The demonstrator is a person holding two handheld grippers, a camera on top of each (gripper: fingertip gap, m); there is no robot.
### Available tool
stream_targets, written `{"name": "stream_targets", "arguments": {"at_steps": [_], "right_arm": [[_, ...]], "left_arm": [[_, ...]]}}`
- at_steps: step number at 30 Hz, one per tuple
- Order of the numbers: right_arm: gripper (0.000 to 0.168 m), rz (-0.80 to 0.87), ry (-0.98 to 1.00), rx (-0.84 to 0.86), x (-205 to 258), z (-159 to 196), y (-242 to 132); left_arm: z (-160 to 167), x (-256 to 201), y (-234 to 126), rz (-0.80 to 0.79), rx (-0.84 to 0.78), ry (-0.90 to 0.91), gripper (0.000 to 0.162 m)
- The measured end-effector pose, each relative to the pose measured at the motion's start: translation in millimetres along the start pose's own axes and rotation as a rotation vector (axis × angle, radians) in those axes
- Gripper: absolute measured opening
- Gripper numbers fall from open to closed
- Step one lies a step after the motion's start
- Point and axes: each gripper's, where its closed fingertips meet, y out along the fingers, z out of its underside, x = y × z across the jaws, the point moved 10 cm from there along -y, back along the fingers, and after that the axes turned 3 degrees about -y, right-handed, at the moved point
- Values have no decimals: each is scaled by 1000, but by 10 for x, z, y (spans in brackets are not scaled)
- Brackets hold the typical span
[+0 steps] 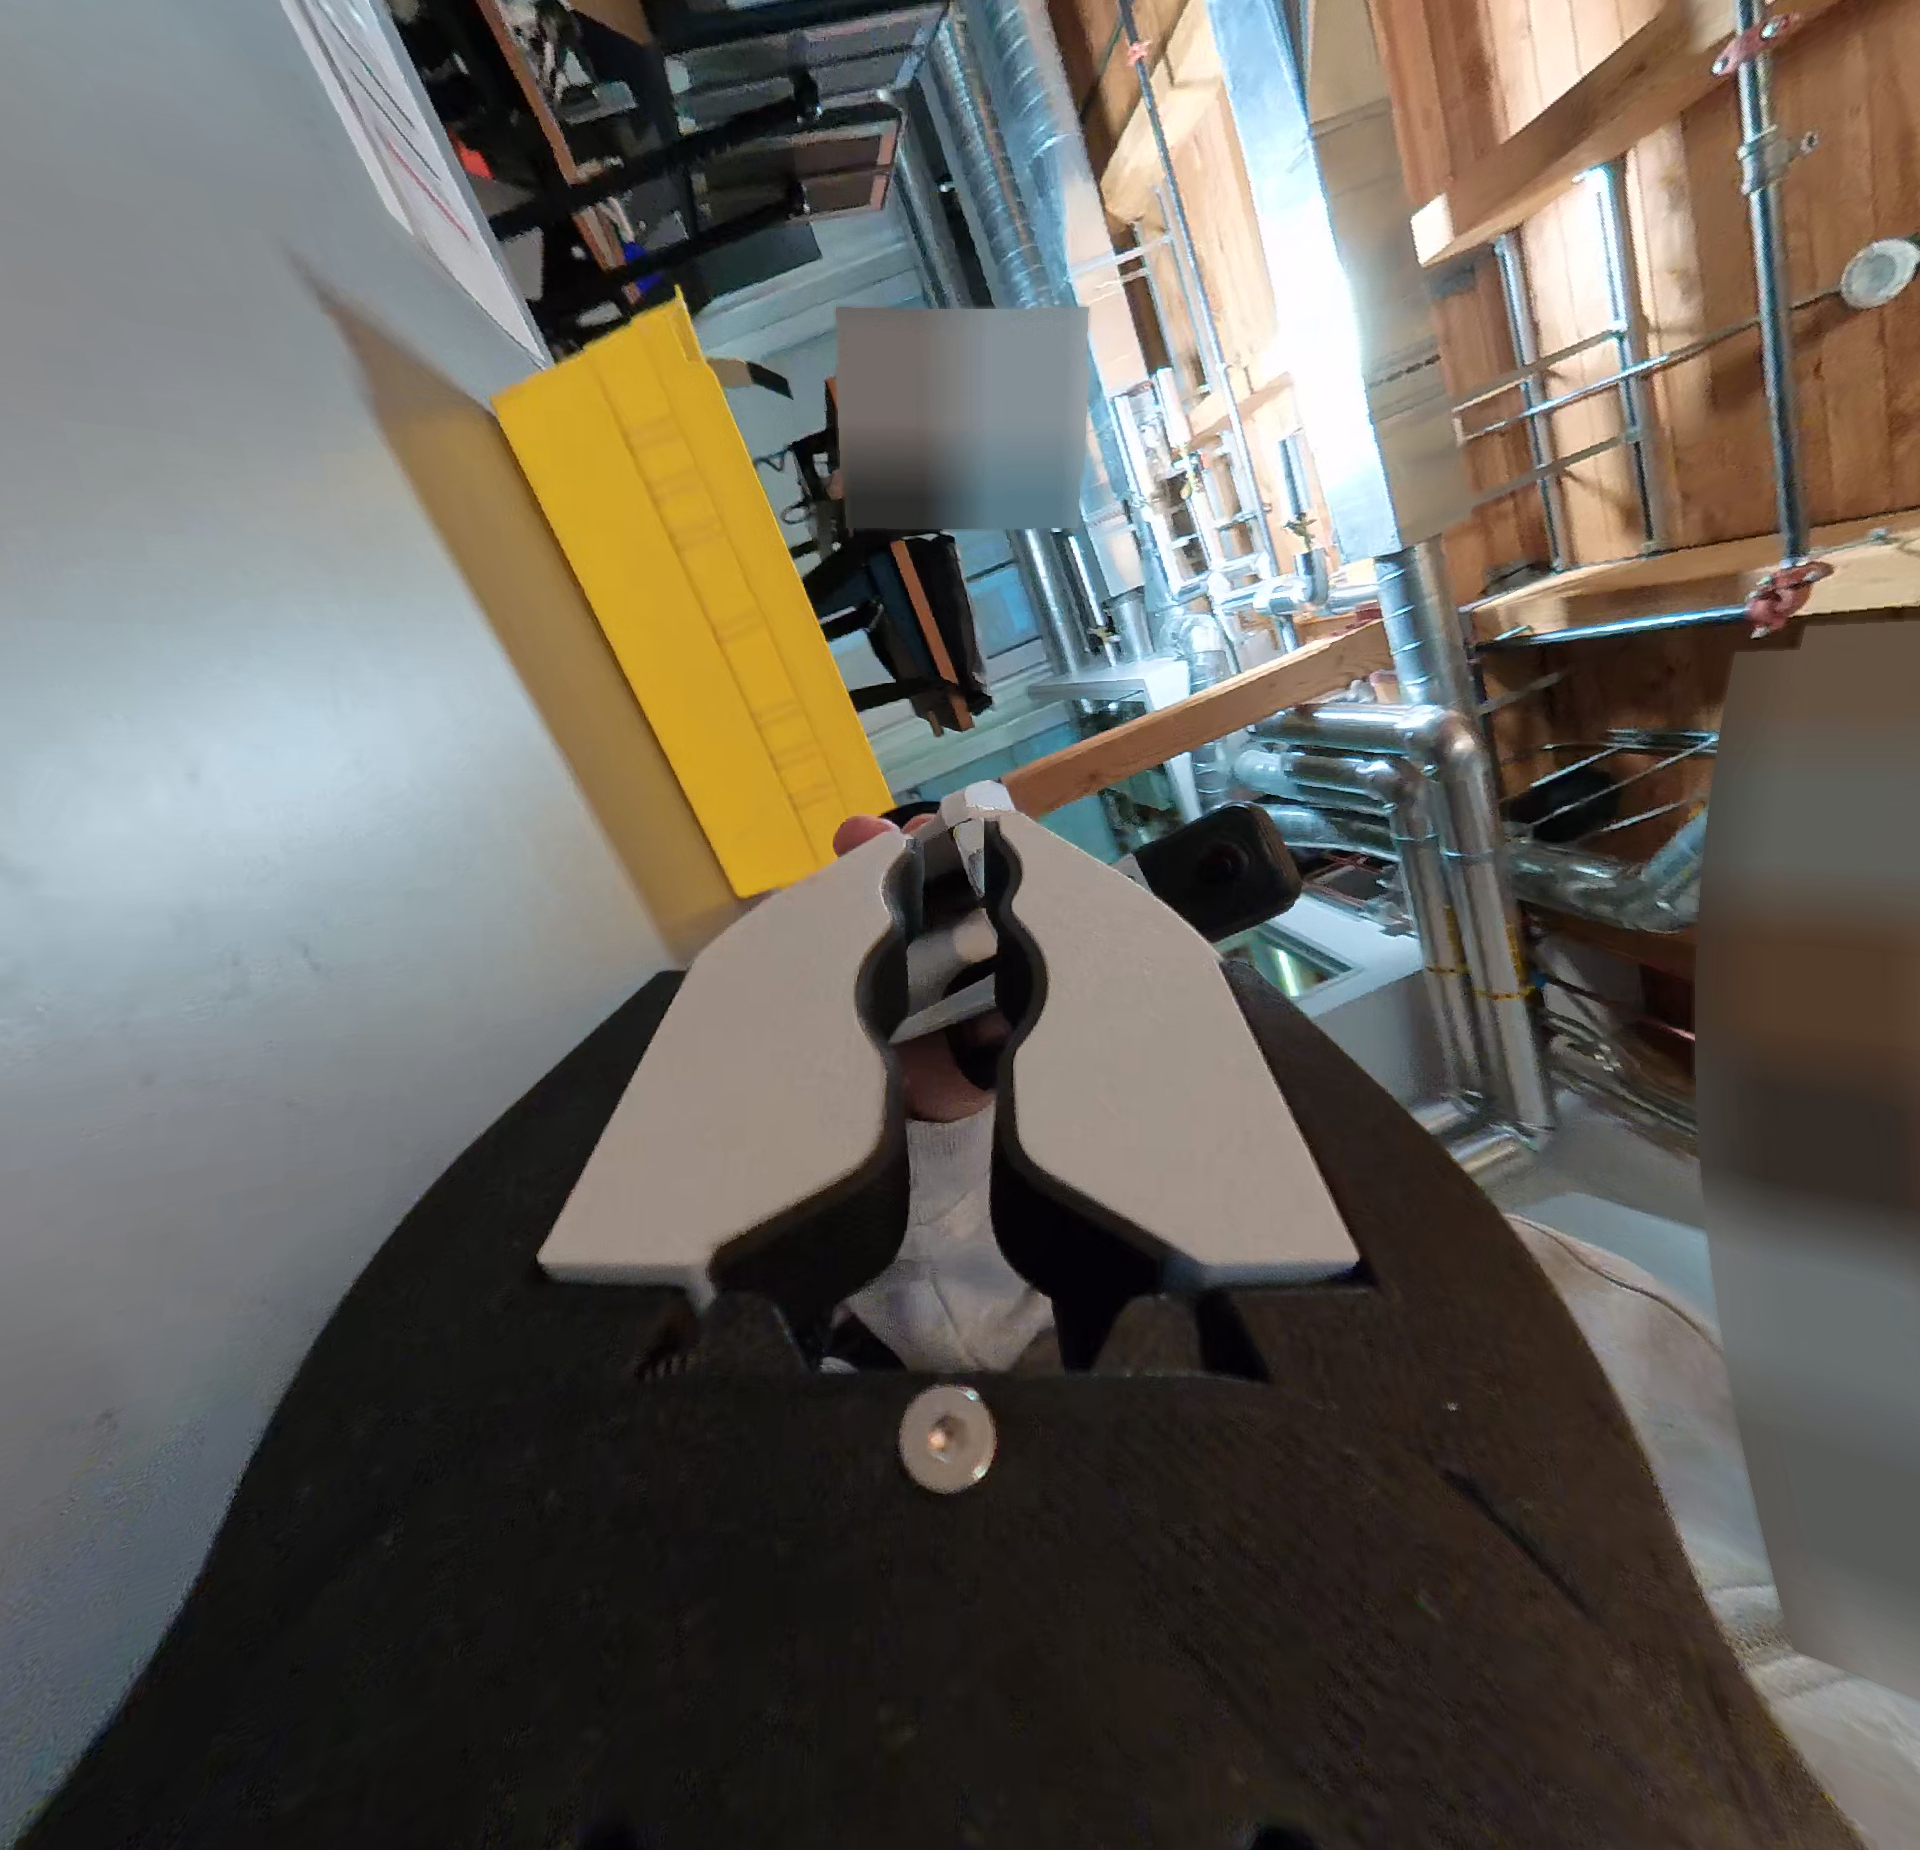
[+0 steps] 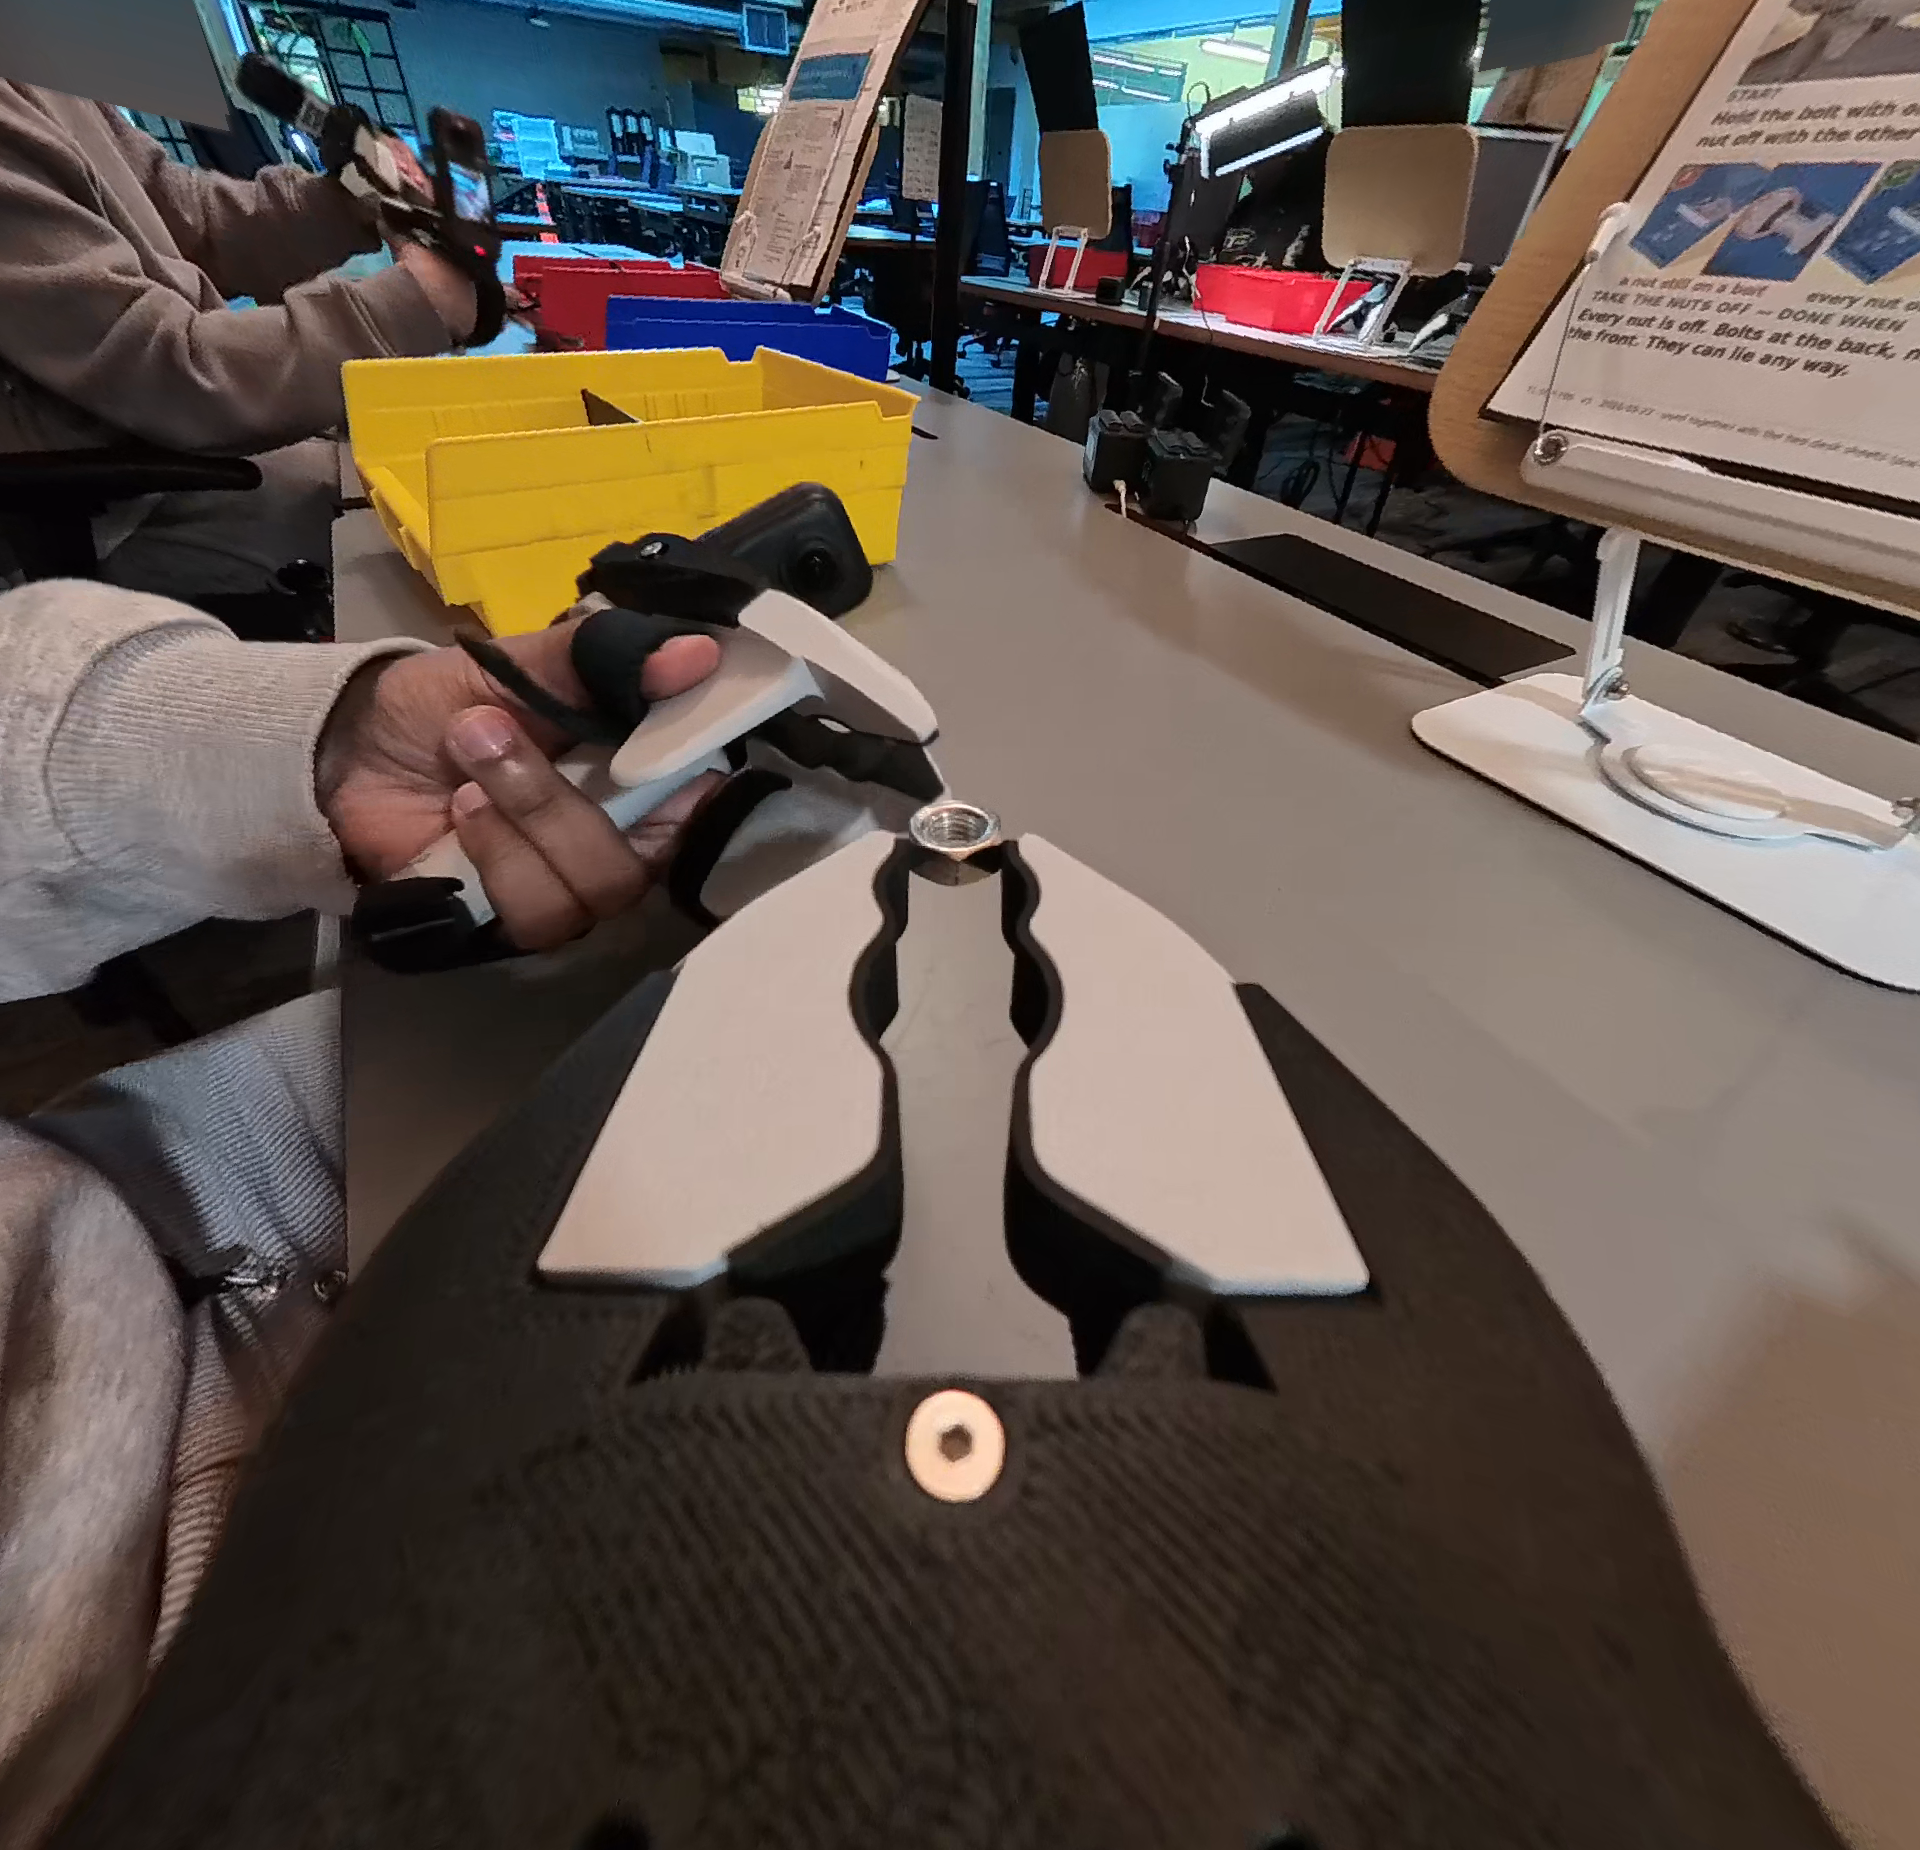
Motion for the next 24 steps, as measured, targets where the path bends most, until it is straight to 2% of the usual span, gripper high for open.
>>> {"name": "stream_targets", "arguments": {"at_steps": [7,11,13,15,18,21,24], "right_arm": [[17,22,24,-6,-43,1,-30],[17,31,36,-13,-41,-5,-51],[17,37,40,-7,-48,12,-53],[17,46,47,10,-70,48,-42],[17,50,73,24,-111,93,-19],[17,54,93,27,-147,112,4],[17,59,101,29,-174,117,37]], "left_arm": [[-342,-395,-315,-108,-120,207,15],[-672,-971,-712,-224,-240,427,15],[-839,-1291,-992,-316,-287,552,4],[-1049,-1520,-1328,-476,-315,609,1],[-1468,-1669,-1870,-732,-293,586,1],[-1914,-1615,-2386,-1058,-189,515,4],[-2214,-1432,-2777,-1389,21,441,2]]}}
